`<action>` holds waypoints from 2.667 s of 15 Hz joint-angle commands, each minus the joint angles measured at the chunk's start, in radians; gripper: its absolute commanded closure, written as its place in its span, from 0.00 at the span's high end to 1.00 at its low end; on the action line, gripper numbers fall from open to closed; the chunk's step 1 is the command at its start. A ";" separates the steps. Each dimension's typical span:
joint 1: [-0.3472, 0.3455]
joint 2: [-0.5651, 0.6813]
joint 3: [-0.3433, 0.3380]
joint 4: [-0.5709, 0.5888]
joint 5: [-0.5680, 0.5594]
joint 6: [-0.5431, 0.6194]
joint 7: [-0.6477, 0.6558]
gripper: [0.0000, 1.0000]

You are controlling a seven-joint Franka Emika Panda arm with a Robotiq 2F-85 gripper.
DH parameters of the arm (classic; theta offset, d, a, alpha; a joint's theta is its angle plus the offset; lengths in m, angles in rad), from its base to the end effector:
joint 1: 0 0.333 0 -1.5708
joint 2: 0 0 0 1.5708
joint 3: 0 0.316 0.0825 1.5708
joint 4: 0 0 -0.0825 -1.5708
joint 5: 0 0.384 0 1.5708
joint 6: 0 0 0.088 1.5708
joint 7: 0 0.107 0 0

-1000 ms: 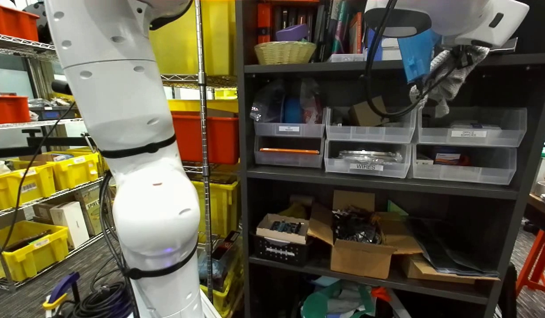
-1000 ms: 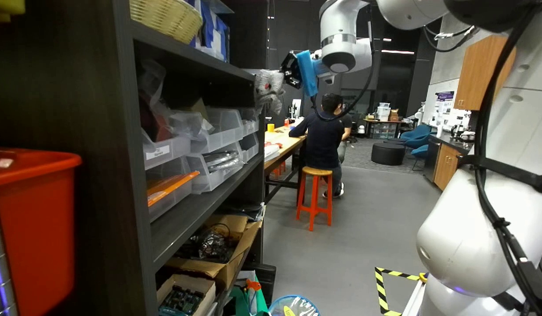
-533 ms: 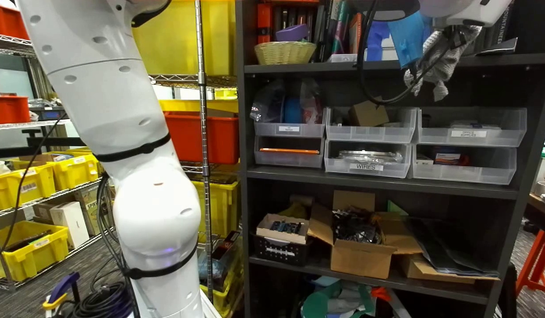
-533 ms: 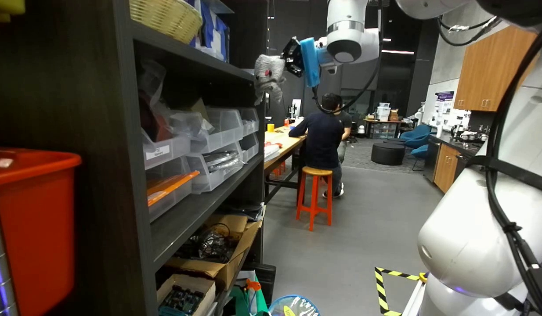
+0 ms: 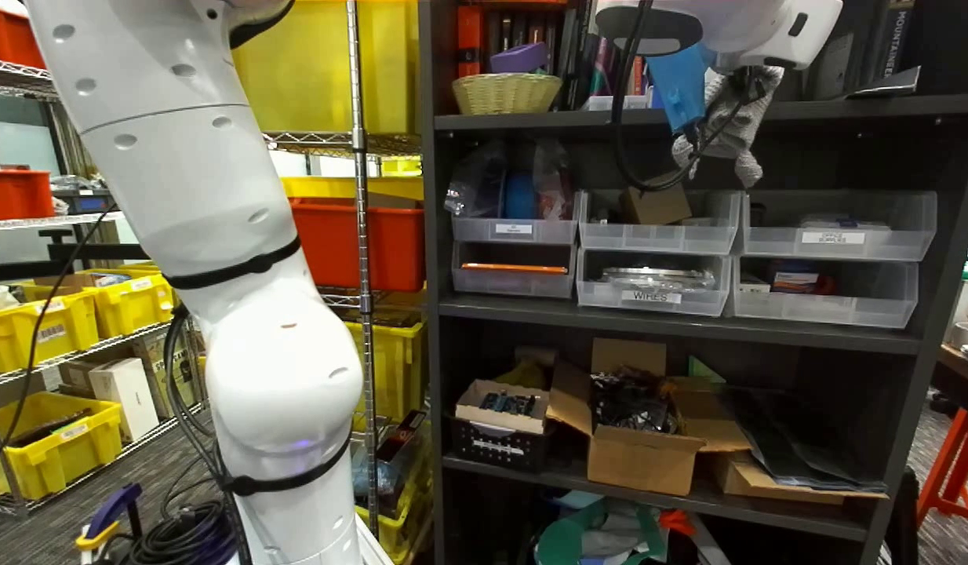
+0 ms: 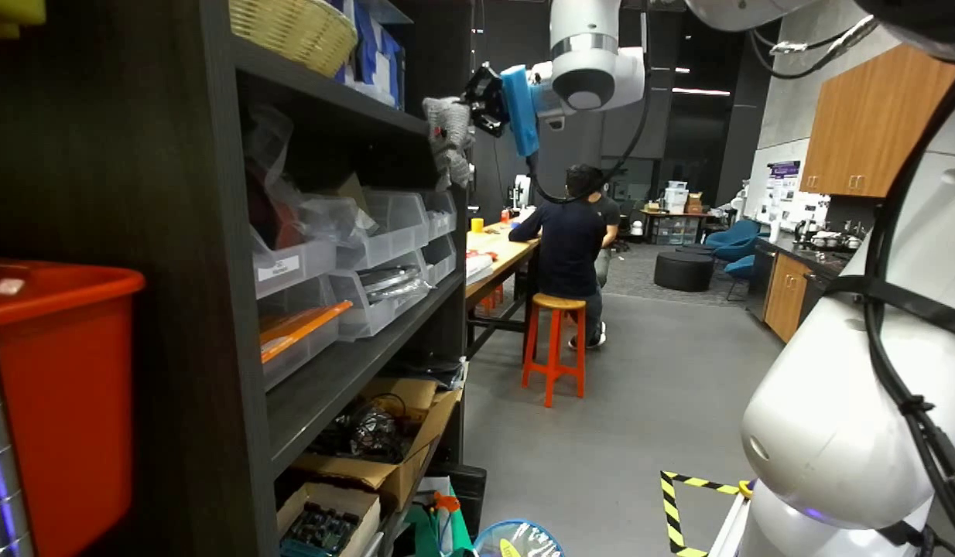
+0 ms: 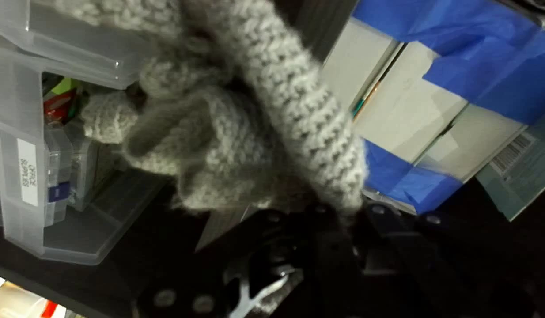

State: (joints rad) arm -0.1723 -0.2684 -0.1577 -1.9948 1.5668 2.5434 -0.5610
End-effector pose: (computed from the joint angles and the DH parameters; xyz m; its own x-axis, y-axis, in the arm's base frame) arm 0.4896 -0.1921 0.6578 0.2982 -0.8555 0.4233 0.0244 -0.4365 -0.8994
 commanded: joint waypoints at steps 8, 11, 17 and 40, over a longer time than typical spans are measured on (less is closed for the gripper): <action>0.028 -0.057 0.028 -0.085 -0.091 -0.050 -0.043 0.03; 0.037 -0.092 0.030 -0.126 -0.072 -0.050 -0.101 0.03; 0.029 -0.195 0.025 -0.208 -0.098 -0.081 -0.195 0.03; 0.136 -0.332 0.133 -0.321 -0.432 0.010 -0.149 0.03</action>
State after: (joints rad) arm -0.0627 -0.5857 -0.0400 -2.2969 1.1658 2.5171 -0.7361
